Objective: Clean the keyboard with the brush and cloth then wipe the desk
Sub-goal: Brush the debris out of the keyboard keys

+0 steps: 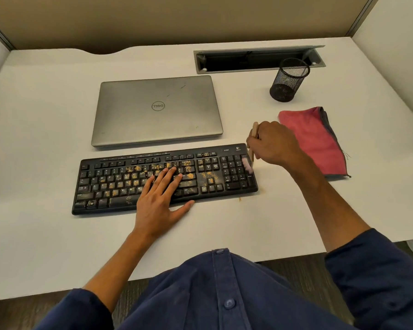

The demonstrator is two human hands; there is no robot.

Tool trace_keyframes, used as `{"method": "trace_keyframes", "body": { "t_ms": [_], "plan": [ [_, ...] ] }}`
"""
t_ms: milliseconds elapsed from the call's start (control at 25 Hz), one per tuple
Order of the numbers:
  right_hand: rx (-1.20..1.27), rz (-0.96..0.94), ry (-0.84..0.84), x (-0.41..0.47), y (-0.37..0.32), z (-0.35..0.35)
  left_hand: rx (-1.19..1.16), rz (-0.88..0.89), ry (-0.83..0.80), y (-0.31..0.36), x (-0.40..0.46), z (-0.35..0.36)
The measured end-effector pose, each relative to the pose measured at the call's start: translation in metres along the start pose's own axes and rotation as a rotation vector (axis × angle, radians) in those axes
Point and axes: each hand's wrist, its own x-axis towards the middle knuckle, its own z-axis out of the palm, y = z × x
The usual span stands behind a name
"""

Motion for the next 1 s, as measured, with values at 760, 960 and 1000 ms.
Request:
{"method": "trace_keyframes", "body": {
  "t_ms": [760,960,1000],
  "plan": [
    [0.188,-0.015,0.165,-0.031,0.013,-0.006,0.011,0.002,0.000,-0.001,0.000,0.002],
    [0.052,0.016,0.136,-0.016,-0.005,0.007,0.002,0.006,0.022,0.001,-0.001,0.000],
    [0.036,0.029,0.106,-0.015,-0.007,0.006,0.003,0.007,0.023,0.001,-0.001,0.001]
  ]
}}
